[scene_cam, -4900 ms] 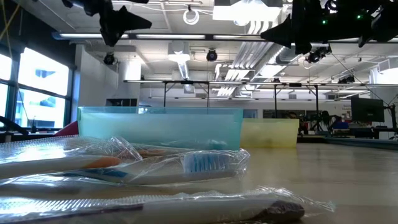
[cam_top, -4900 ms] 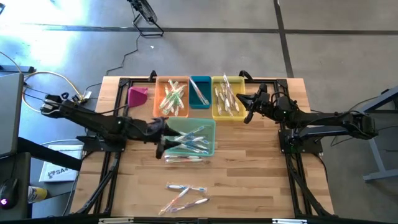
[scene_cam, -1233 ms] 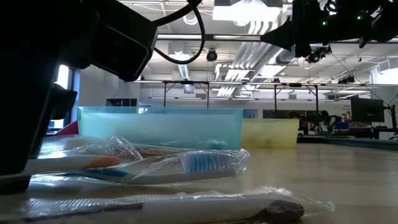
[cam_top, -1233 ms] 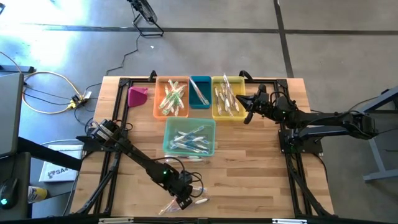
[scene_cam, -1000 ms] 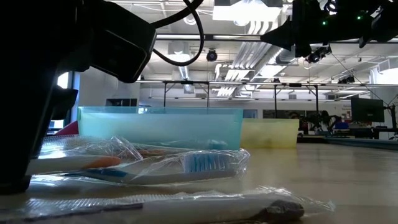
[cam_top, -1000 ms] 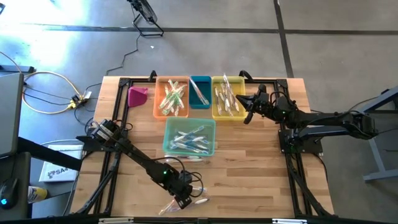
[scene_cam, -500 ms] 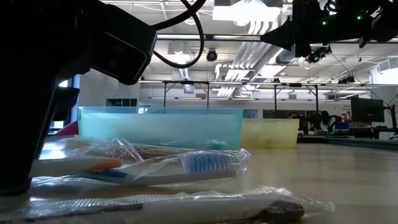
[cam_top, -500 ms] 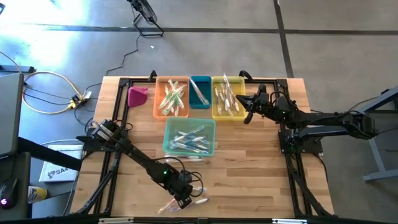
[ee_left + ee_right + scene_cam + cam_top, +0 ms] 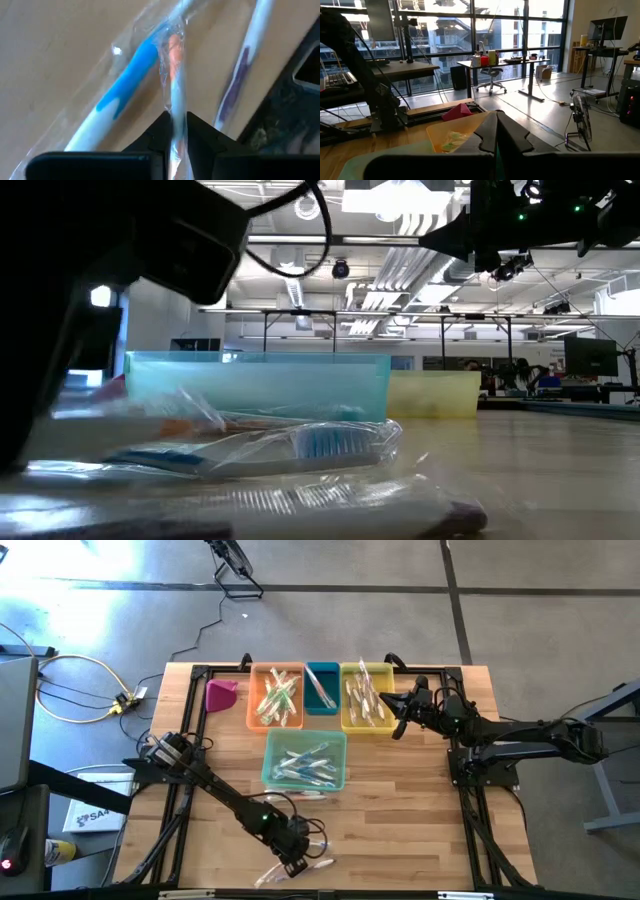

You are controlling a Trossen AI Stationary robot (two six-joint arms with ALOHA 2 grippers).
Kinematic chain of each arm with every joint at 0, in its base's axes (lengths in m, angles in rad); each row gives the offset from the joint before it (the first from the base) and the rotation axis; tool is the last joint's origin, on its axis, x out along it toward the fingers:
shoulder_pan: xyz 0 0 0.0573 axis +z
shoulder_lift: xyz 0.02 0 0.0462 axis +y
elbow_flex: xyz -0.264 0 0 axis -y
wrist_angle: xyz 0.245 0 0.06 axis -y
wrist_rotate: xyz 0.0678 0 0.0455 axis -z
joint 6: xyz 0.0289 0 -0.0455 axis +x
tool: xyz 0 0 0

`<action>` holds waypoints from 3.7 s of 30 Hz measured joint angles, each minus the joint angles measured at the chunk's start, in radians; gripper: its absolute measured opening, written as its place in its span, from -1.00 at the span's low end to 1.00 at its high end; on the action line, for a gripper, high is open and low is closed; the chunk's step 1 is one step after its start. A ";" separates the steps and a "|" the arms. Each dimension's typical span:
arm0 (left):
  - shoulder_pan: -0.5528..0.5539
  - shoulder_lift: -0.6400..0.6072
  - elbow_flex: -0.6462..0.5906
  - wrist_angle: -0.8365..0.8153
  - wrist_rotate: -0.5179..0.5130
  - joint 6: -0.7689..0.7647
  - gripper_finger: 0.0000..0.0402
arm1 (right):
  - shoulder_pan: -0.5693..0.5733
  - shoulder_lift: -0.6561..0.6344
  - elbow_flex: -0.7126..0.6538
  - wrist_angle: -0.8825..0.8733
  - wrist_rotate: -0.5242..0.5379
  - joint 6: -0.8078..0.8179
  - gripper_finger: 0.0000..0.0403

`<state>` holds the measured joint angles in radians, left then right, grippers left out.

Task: Pick & Place Toothbrushes
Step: Put the orange toothbrush into the blue bin

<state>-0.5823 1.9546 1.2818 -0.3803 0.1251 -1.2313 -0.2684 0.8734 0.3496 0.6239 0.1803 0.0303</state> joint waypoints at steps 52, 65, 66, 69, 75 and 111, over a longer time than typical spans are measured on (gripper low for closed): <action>0.663 -0.462 0.000 0.098 -0.115 0.932 -0.87 | 0.000 0.000 0.000 0.000 0.000 -0.005 -0.99; 0.931 -0.462 -0.001 0.187 -0.087 0.959 -0.87 | 0.000 0.000 0.000 0.000 0.000 -0.034 -0.99; 0.947 -0.462 -0.001 0.210 -0.087 0.969 -0.87 | 0.000 0.000 0.000 0.000 0.000 -0.034 -0.99; 0.995 -0.461 -0.001 0.267 -0.087 0.989 -0.87 | 0.000 0.000 0.000 0.000 0.000 -0.034 -0.99; 1.066 -0.443 0.000 0.311 -0.086 1.021 -0.87 | 0.000 0.000 0.000 0.000 0.000 -0.035 -0.99; 1.218 -0.109 0.000 0.413 -0.074 0.965 -0.87 | 0.000 0.000 0.000 0.009 0.004 -0.058 -0.99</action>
<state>0.6353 1.8458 1.2816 0.0332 0.0506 -0.2668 -0.2687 0.8738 0.3496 0.6327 0.1841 -0.0273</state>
